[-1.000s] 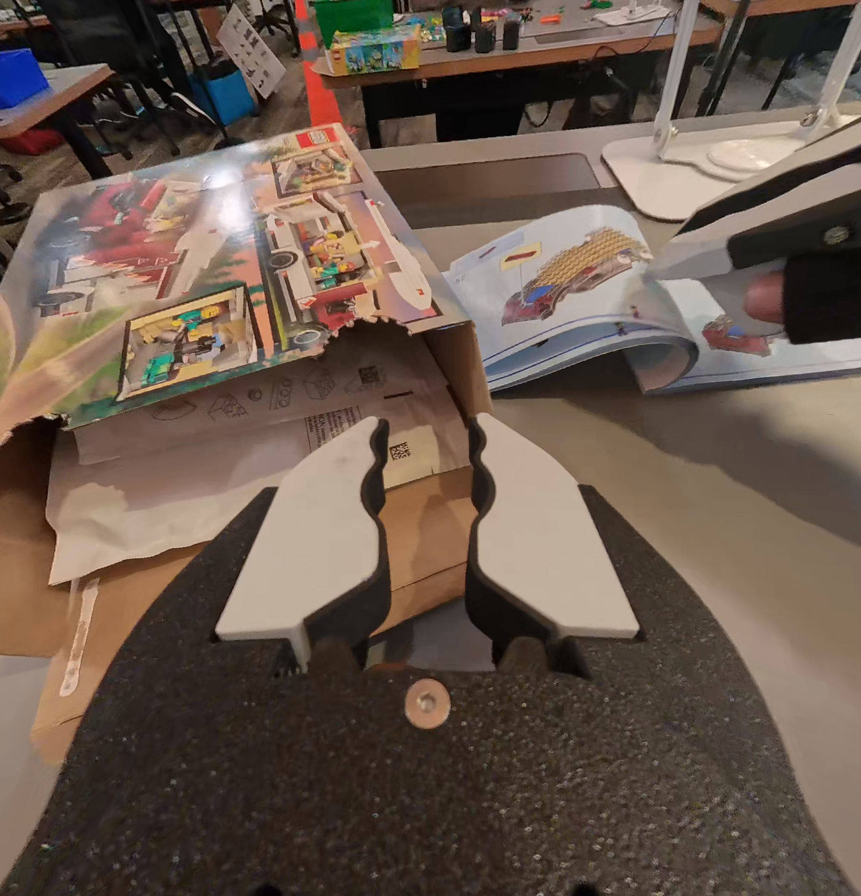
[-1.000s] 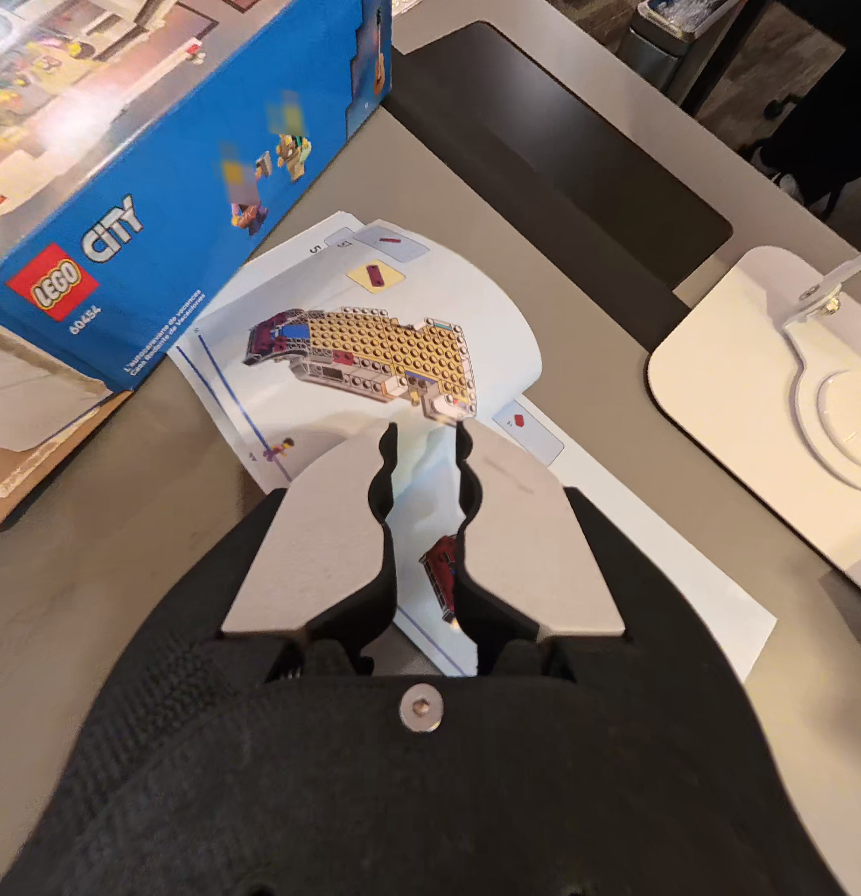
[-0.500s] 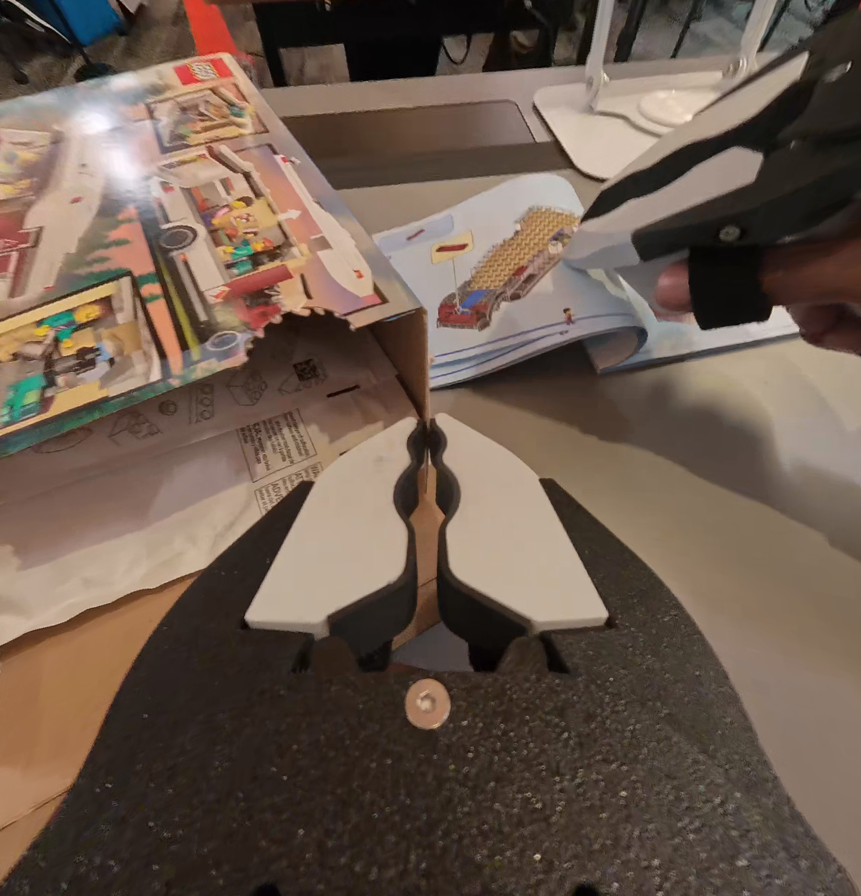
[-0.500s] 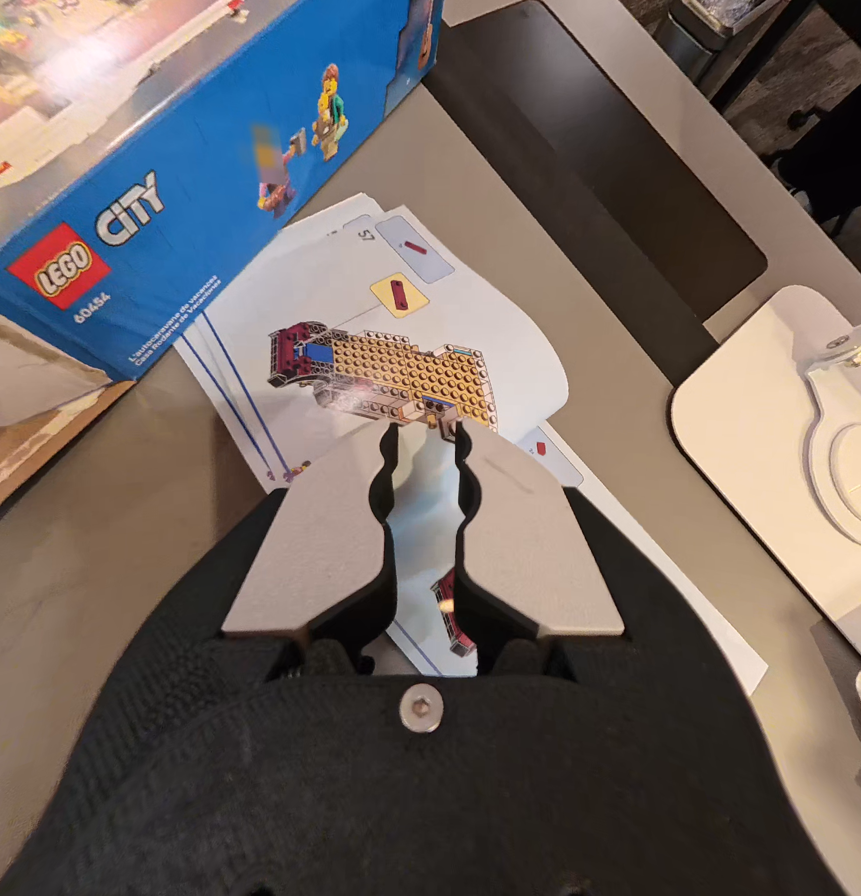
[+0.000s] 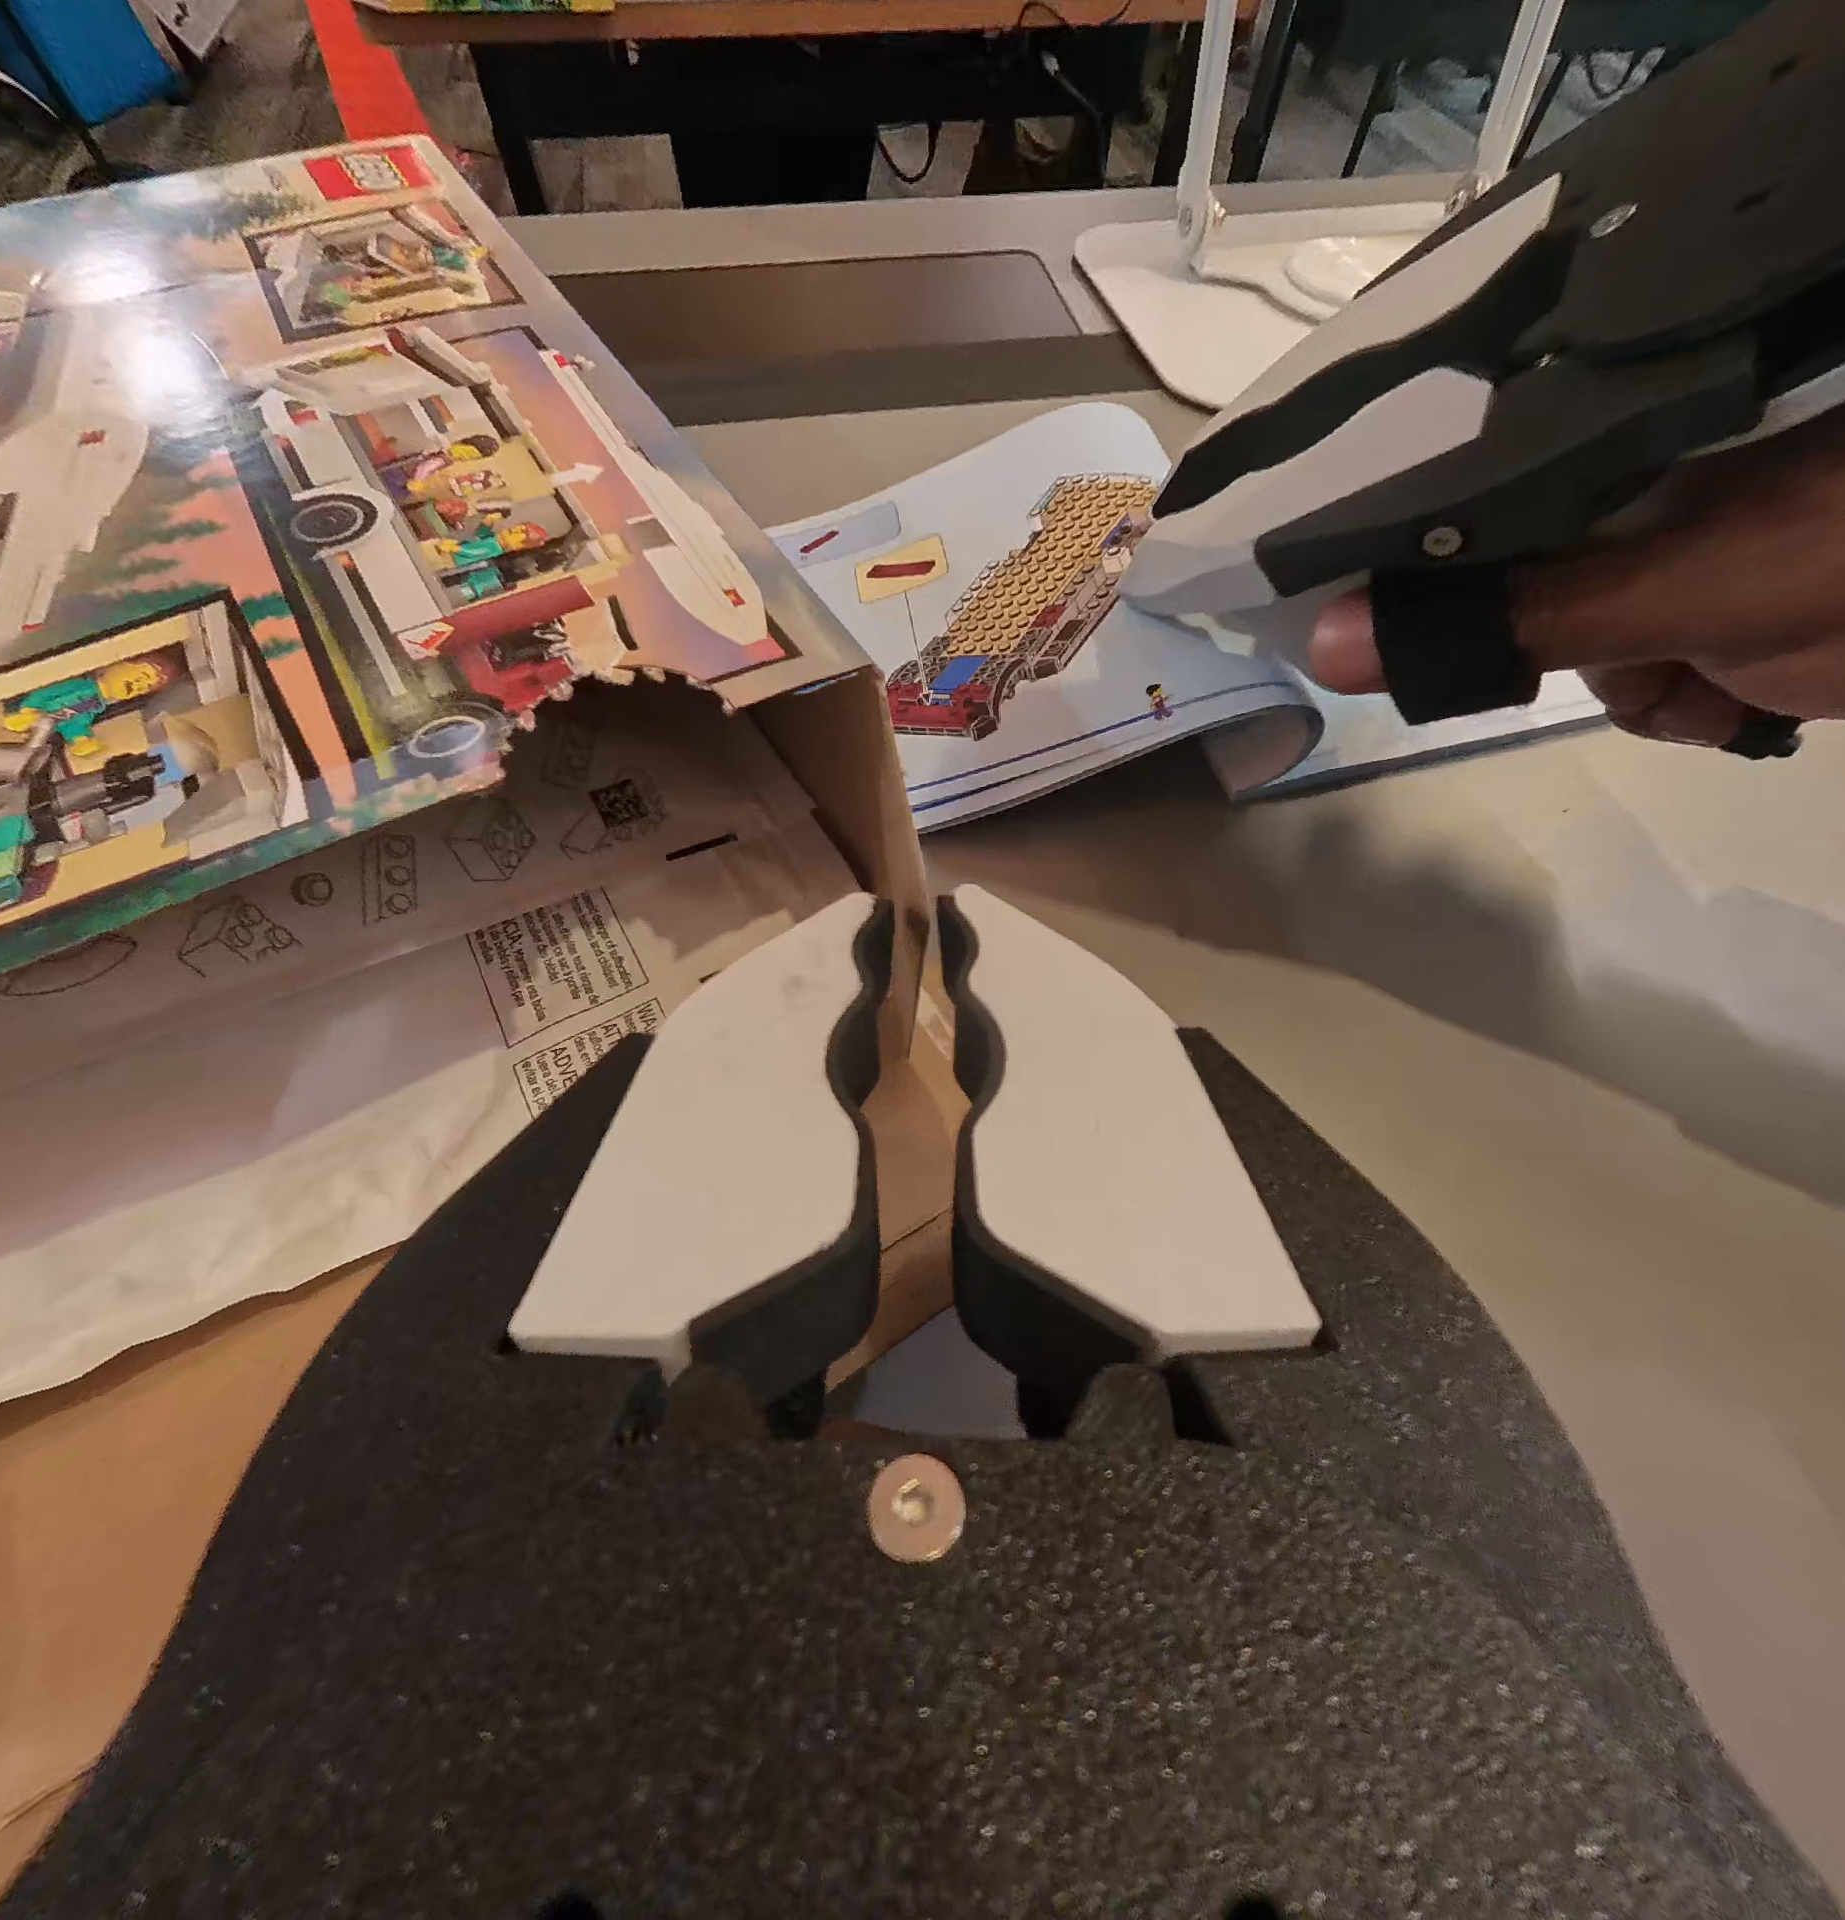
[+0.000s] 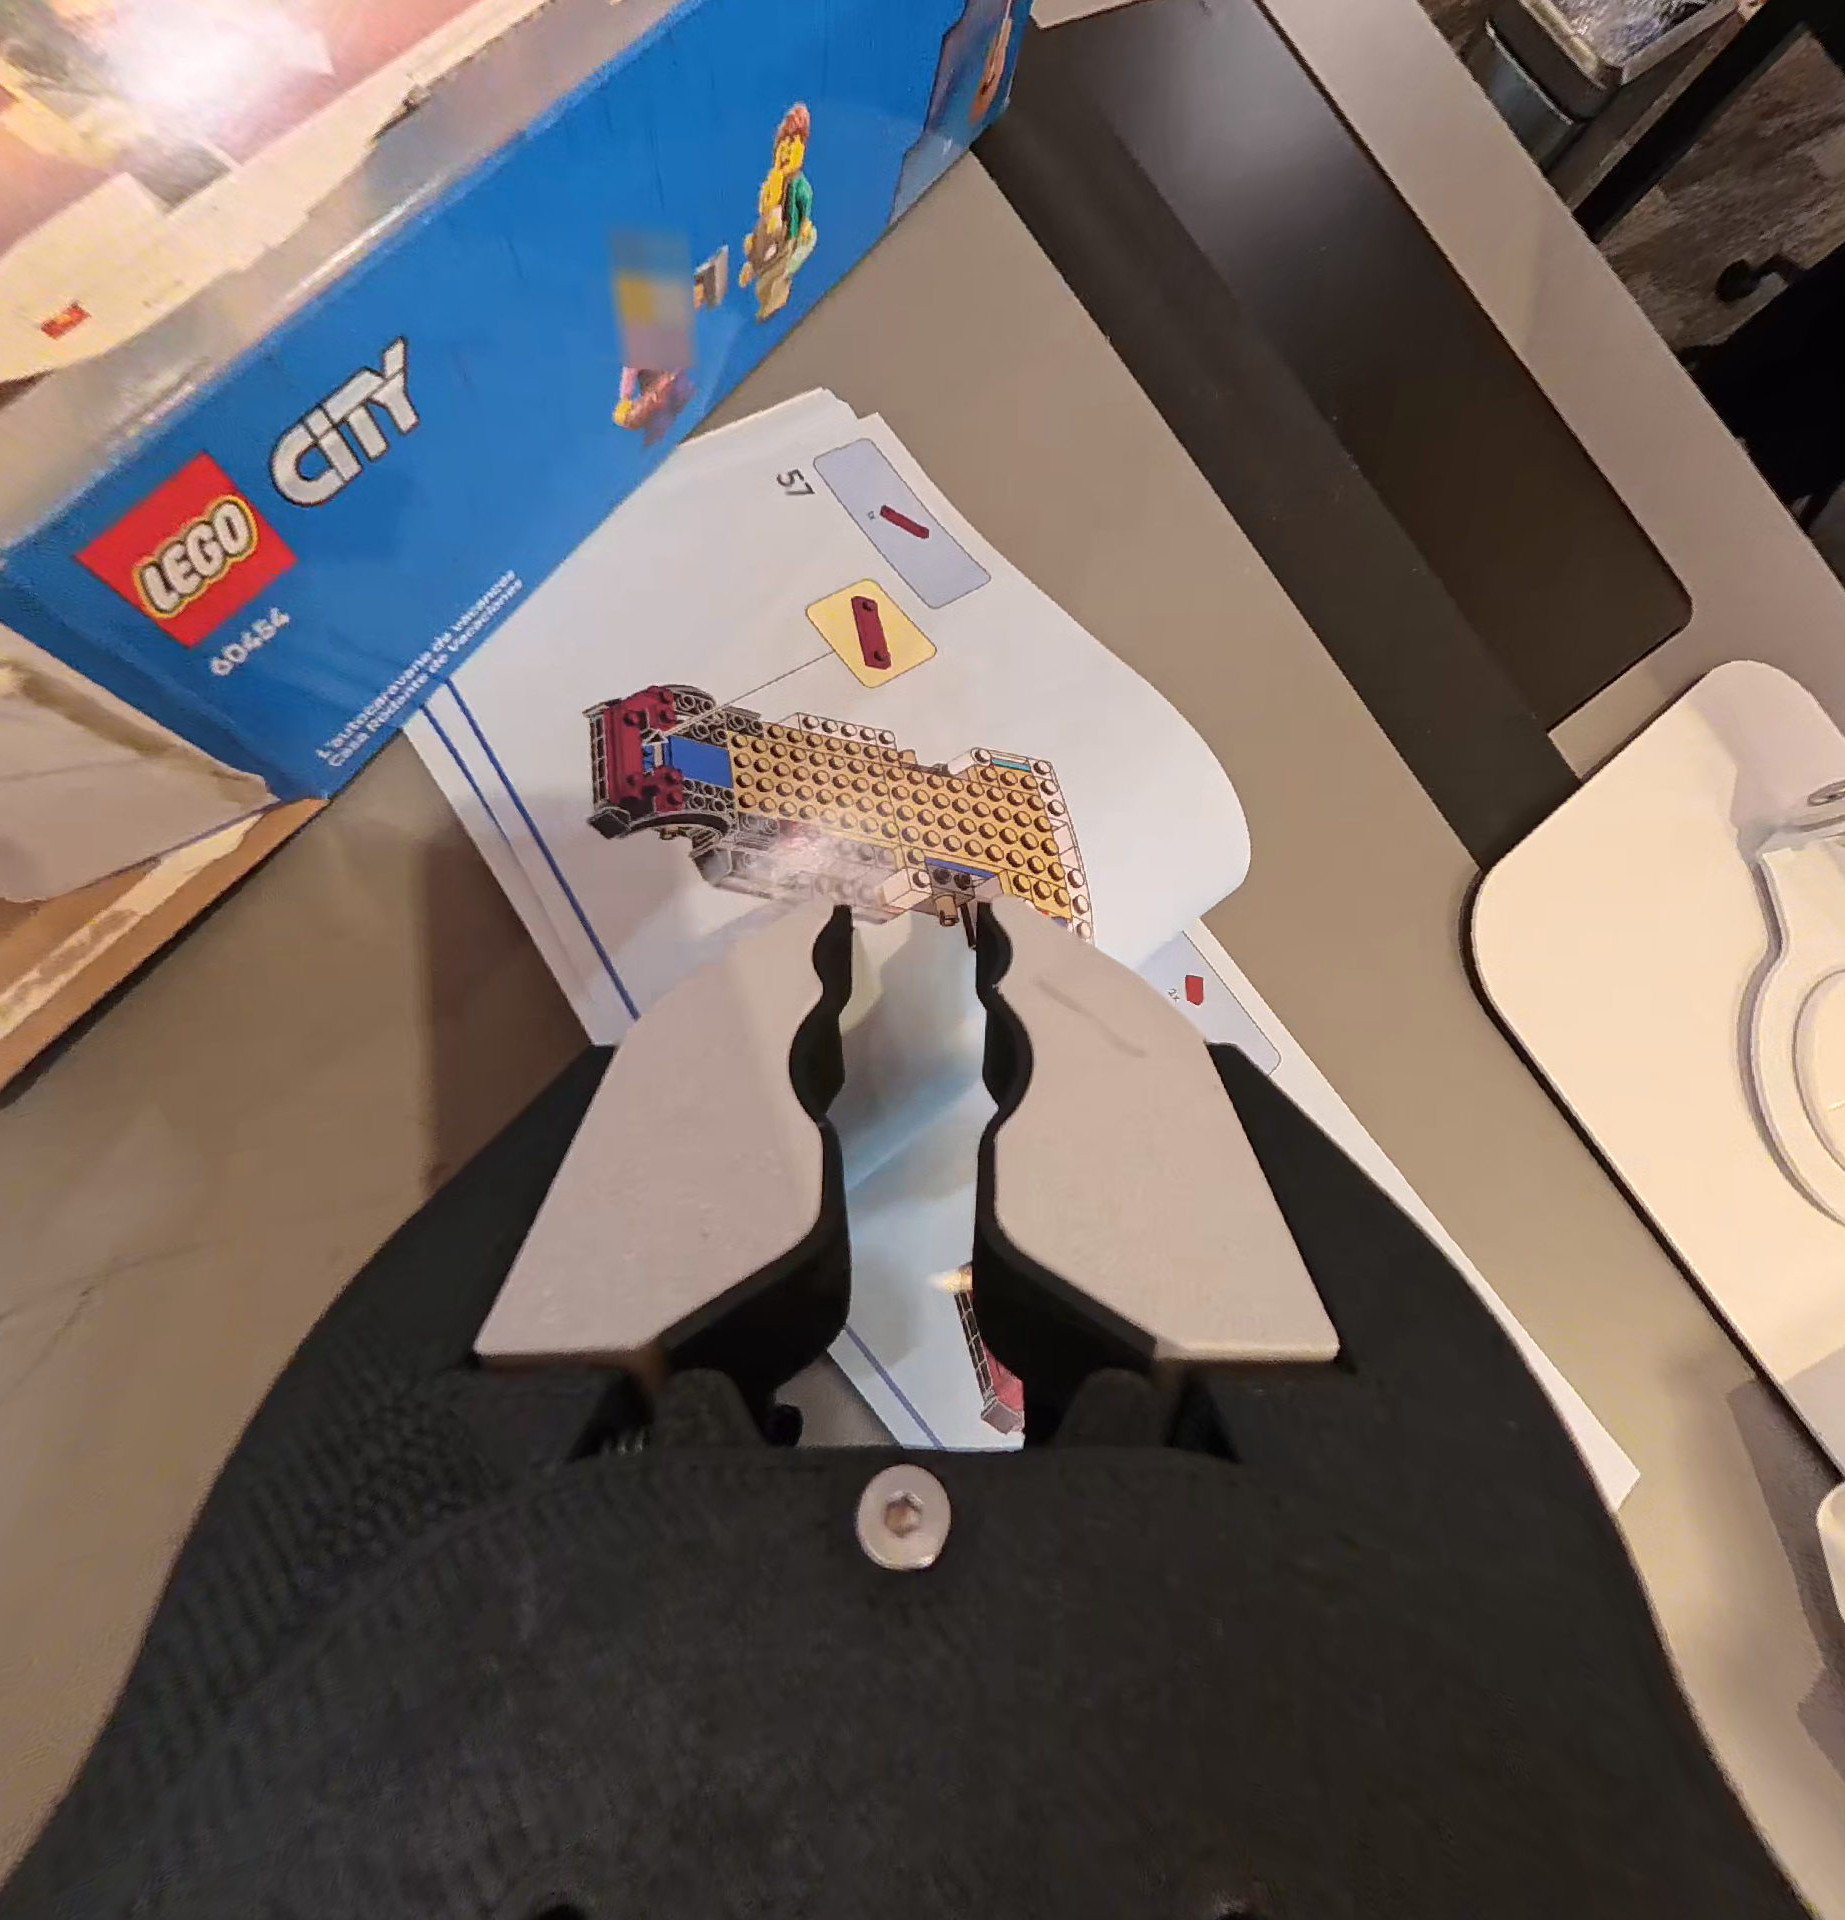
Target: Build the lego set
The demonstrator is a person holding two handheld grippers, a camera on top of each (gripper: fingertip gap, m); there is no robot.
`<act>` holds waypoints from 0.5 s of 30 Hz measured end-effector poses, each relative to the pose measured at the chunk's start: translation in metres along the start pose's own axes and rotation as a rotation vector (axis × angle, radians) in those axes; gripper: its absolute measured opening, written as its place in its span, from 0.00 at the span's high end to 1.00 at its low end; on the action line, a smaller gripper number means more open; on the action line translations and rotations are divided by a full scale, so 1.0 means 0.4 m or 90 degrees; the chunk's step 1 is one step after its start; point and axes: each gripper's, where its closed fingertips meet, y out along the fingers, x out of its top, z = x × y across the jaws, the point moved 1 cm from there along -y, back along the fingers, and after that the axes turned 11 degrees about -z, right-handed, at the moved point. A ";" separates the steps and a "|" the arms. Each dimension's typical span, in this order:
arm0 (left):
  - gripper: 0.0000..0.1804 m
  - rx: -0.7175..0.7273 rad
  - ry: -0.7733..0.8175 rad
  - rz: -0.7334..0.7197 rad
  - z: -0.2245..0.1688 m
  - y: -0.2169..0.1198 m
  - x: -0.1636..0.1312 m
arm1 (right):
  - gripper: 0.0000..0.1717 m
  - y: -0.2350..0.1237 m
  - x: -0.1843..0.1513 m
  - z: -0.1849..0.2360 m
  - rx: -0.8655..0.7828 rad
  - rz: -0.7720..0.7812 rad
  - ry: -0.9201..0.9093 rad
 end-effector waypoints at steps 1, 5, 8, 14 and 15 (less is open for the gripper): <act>0.93 -0.002 -0.003 -0.009 -0.002 -0.004 0.005 | 0.87 -0.002 0.002 -0.001 0.001 -0.004 0.001; 0.88 0.004 0.006 -0.072 -0.009 -0.036 0.046 | 0.86 -0.029 0.018 -0.006 0.004 -0.030 0.001; 0.87 -0.002 0.036 -0.129 -0.032 -0.061 0.089 | 0.85 -0.082 0.035 -0.004 0.006 -0.068 0.001; 0.85 -0.120 0.098 -0.106 -0.174 -0.036 0.089 | 0.84 -0.253 -0.023 0.072 0.069 -0.108 0.028; 0.85 -0.136 0.108 -0.093 -0.201 -0.023 0.080 | 0.84 -0.281 -0.047 0.093 0.076 -0.109 0.030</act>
